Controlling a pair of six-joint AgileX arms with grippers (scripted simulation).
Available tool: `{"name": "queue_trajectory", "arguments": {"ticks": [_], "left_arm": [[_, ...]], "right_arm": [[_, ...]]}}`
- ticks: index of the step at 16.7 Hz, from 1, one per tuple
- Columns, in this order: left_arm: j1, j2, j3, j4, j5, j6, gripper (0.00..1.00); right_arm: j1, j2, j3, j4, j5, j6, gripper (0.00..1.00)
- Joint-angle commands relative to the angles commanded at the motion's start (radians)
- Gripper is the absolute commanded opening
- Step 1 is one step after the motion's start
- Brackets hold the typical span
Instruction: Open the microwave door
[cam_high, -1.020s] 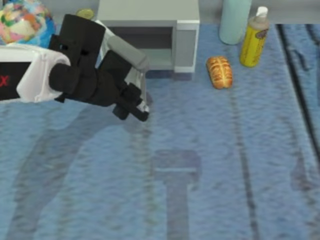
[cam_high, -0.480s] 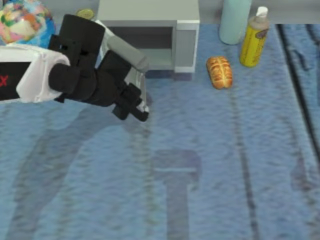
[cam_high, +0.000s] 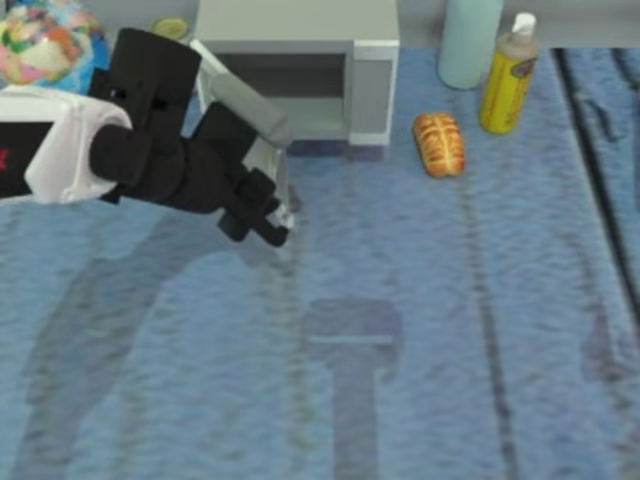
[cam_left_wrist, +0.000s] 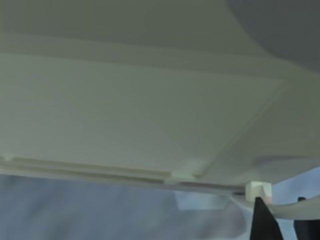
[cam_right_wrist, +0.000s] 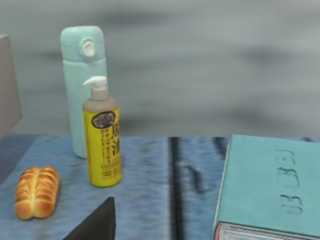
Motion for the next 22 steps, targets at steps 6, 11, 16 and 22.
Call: {"name": "queue_trajectory", "arguments": {"ticks": [6,11,16,22], "left_arm": [[0.016,-0.003,-0.004,-0.011,0.018,0.031,0.0],[0.016,-0.003,-0.004,-0.011,0.018,0.031,0.0],[0.016,-0.003,-0.004,-0.011,0.018,0.031,0.0],[0.016,-0.003,-0.004,-0.011,0.018,0.031,0.0]], "right_arm": [[0.0,0.0,0.0,0.0,0.0,0.0,1.0],[0.0,0.0,0.0,0.0,0.0,0.0,1.0],[0.0,0.0,0.0,0.0,0.0,0.0,1.0],[0.0,0.0,0.0,0.0,0.0,0.0,1.0]]}}
